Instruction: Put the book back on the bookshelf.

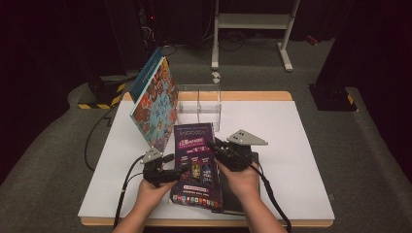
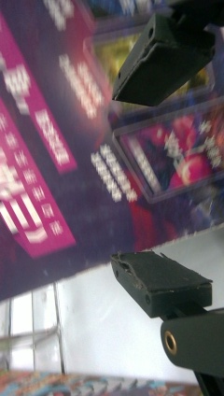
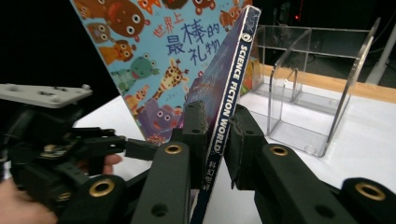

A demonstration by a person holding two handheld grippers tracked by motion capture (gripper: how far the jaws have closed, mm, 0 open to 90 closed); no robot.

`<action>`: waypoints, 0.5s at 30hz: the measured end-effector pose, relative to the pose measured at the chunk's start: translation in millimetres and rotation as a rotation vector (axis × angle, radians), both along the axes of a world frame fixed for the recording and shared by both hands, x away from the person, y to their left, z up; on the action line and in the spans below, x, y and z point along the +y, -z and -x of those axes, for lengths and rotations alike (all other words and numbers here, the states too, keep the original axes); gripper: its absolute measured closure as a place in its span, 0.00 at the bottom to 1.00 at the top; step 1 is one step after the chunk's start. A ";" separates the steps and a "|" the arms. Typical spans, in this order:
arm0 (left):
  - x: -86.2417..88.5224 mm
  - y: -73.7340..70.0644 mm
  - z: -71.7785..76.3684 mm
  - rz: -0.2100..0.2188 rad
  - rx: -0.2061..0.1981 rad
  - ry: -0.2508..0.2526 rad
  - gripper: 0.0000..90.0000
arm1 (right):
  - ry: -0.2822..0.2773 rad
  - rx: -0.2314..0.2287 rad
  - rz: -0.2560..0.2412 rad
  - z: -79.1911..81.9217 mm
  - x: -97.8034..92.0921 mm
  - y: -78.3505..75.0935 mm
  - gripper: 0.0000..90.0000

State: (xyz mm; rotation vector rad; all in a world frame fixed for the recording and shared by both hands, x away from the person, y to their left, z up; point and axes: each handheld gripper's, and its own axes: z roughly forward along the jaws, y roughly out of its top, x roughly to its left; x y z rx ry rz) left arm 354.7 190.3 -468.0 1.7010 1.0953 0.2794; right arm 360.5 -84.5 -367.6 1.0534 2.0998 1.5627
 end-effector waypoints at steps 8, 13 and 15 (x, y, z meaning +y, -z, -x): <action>2.6 2.8 -2.8 0.037 0.012 -0.004 0.17 | -0.020 -0.032 -0.008 7.9 -3.5 -3.2 0.88; 3.6 8.6 -9.2 0.137 0.074 0.052 0.17 | -0.025 -0.049 -0.007 13.9 -5.7 -4.7 0.88; 4.6 11.2 -10.9 0.165 0.094 0.070 0.17 | -0.027 -0.057 -0.008 16.2 -7.3 -5.2 0.88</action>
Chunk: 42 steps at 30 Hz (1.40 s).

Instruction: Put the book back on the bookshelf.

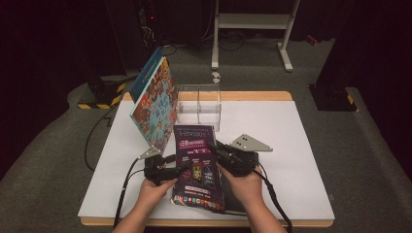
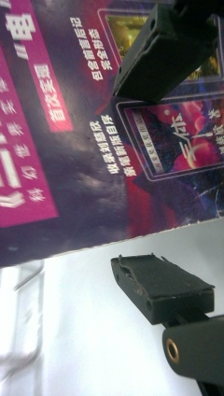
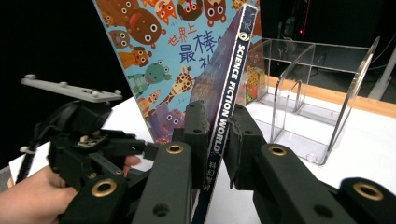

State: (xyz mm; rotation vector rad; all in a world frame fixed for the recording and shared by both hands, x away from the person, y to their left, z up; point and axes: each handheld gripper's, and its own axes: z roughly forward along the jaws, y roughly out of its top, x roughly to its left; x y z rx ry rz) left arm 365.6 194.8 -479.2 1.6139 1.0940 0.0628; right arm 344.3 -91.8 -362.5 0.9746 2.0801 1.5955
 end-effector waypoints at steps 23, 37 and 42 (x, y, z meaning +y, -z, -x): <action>4.5 -20.7 23.5 -0.105 -0.106 -0.084 0.69 | -0.003 -0.023 -0.043 3.7 -1.0 -3.9 0.89; 9.5 -55.7 43.8 -0.191 -0.327 -0.189 0.93 | 0.017 -0.075 -0.075 -2.7 4.3 -16.1 0.91; 12.0 -64.5 44.9 -0.217 -0.383 -0.219 0.94 | 0.020 -0.093 -0.090 -6.4 4.9 -18.0 0.92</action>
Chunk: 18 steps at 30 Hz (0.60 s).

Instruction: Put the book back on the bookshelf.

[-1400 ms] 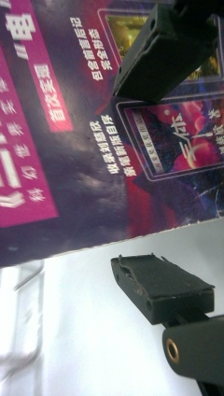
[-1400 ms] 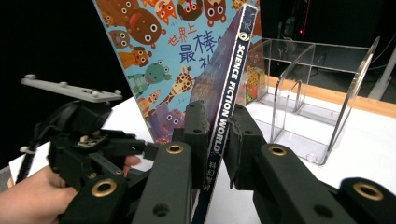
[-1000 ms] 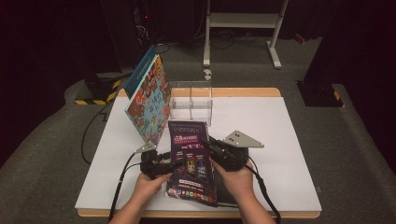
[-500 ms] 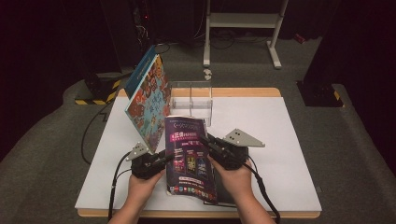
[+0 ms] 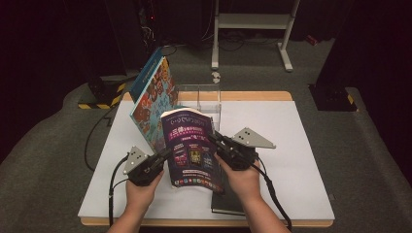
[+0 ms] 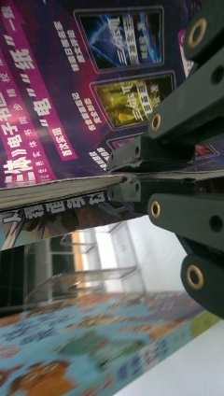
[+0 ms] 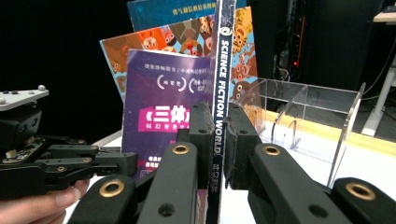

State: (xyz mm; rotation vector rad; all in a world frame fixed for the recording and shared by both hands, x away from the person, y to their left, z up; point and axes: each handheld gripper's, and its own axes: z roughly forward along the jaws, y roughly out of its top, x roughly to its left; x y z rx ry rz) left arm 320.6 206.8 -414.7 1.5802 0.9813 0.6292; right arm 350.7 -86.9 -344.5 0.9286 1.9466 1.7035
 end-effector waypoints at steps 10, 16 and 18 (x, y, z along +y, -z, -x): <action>0.8 -10.5 -8.3 -0.039 -0.063 -0.036 0.95 | 0.012 -0.021 -0.038 -10.7 2.4 3.2 0.92; 1.4 -13.5 -17.7 -0.054 -0.090 -0.060 0.95 | 0.019 -0.034 -0.057 -19.4 4.4 5.7 0.92; 1.9 -13.9 -20.8 -0.058 -0.097 -0.067 0.95 | 0.023 -0.036 -0.061 -22.4 6.0 6.3 0.92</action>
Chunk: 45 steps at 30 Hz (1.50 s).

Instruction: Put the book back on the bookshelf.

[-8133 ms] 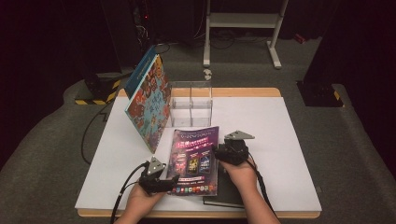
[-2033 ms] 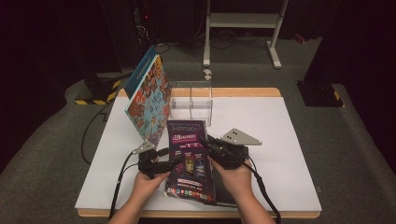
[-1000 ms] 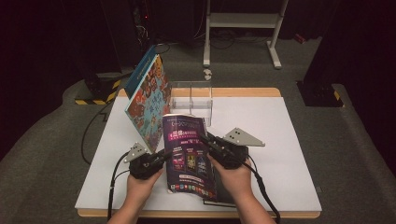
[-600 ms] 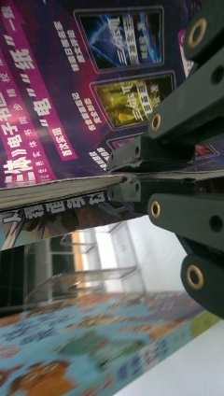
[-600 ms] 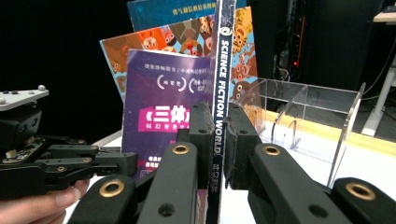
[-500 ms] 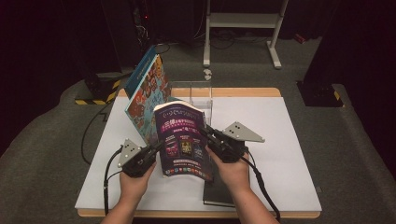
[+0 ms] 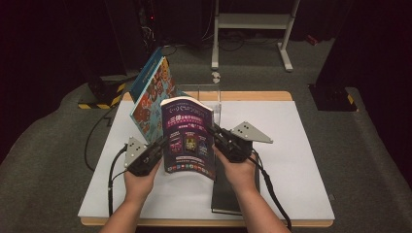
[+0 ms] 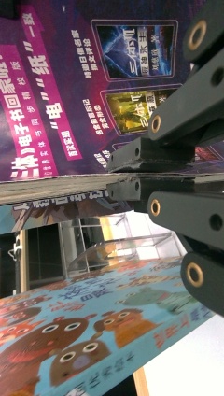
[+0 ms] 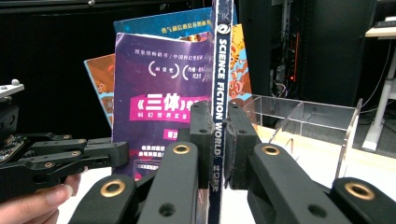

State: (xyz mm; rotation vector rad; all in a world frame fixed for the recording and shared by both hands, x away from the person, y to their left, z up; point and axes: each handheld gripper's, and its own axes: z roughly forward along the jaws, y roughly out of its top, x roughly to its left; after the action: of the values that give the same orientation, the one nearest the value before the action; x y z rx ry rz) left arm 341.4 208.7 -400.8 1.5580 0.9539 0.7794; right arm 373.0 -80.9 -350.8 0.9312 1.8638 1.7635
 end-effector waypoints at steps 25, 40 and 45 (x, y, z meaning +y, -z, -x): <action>8.5 26.2 7.9 -0.008 -0.032 -0.009 0.95 | -0.008 -0.001 0.021 5.3 -1.8 26.3 0.92; 11.6 25.6 21.9 -0.021 -0.041 0.014 0.94 | -0.040 0.026 0.006 20.2 -2.8 52.2 0.88; 11.9 25.8 23.1 -0.018 -0.040 0.014 0.94 | -0.048 0.052 0.042 23.6 -1.5 61.0 0.87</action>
State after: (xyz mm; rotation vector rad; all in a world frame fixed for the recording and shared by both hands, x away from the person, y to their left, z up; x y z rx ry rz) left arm 318.3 220.6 -426.5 1.5573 0.9080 0.8085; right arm 349.5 -82.4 -411.8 0.9325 1.9631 1.7364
